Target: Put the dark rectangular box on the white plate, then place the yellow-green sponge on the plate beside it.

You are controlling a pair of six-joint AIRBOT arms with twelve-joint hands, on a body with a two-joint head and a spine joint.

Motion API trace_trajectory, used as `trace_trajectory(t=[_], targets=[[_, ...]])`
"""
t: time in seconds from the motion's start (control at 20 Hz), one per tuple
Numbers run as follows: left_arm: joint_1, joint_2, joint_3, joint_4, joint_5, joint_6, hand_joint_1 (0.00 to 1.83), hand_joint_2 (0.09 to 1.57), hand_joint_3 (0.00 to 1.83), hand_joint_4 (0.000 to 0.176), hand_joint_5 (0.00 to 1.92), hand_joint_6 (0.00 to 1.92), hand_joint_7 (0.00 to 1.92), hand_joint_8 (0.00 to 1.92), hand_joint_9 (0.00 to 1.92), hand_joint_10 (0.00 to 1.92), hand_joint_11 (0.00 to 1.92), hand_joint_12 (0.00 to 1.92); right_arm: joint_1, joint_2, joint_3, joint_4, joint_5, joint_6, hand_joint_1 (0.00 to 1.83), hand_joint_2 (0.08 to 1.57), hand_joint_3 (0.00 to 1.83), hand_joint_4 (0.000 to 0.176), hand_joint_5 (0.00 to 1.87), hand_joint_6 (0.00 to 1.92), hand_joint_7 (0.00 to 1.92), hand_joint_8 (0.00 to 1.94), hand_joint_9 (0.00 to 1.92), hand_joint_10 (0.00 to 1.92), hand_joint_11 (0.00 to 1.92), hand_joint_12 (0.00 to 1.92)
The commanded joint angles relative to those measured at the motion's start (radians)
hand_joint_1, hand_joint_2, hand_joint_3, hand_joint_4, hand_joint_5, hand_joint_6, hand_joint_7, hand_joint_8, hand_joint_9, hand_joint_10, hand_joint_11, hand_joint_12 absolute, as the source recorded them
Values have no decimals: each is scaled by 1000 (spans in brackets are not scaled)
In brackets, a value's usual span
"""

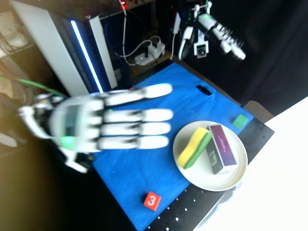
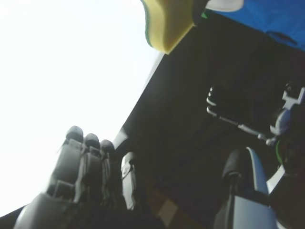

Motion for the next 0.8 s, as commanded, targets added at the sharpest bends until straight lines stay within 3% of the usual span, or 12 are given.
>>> trace_trajectory(t=[0.0,0.05,0.1,0.2,0.3,0.35,0.4,0.45,0.55,0.6,0.65,0.75], targets=[[-1,3,-5,7,-172,-18,813,897,14,84,23,1,1,0,1,0,61,31,-34,15,-24,57,237,5,781,741,0,173,0,0,60,15,0,0,0,0],[2,3,-9,7,-187,-21,792,903,15,95,14,0,0,0,0,0,59,32,-92,24,-53,103,298,5,723,716,0,165,0,0,77,19,37,14,0,0],[2,0,-13,7,-201,-22,746,883,3,148,14,3,41,14,34,12,45,28,-167,34,-88,157,364,5,598,693,0,139,0,0,71,11,54,18,6,3],[6,-7,-20,6,-231,-29,718,881,0,143,44,7,91,7,97,13,111,79,-245,43,-136,225,381,5,551,744,0,138,0,0,89,11,79,21,83,45],[45,-16,-22,-15,-282,-67,611,924,15,155,12,0,56,0,61,0,104,88,-270,42,-141,241,381,5,584,743,0,171,0,0,87,6,77,14,40,35],[62,-18,-25,-29,-299,-87,566,937,18,164,7,0,63,3,56,0,114,98,-272,40,-142,244,381,5,613,748,1,171,7,1,88,3,66,6,7,6],[66,-19,-28,-35,-299,-88,533,955,0,167,10,6,68,17,58,0,57,256,-272,39,-144,244,381,5,601,752,3,162,1,0,81,0,50,1,1,0],[70,-20,-28,-40,-299,-88,508,985,0,157,5,1,62,3,53,1,11,382,-272,40,-147,244,381,5,602,763,7,161,0,0,83,1,33,0,0,0],[71,-20,-29,-43,-299,-92,512,985,0,162,0,0,66,1,48,0,0,357,-277,41,-148,244,381,5,606,765,7,160,0,0,89,3,31,1,0,0],[71,-20,-29,-43,-299,-94,467,999,2,152,0,0,80,2,58,2,0,416,-282,42,-148,244,381,5,613,768,8,155,0,0,84,0,27,0,0,0],[71,-20,-28,-43,-299,-97,423,1003,1,153,0,0,80,1,49,0,0,401,-284,43,-148,245,381,5,639,782,14,152,6,2,89,3,29,1,0,0],[71,-20,-26,-44,-300,-104,392,1027,7,142,0,0,88,3,41,3,0,370,-285,46,-148,245,381,5,660,778,10,161,12,3,91,3,22,0,0,0]])
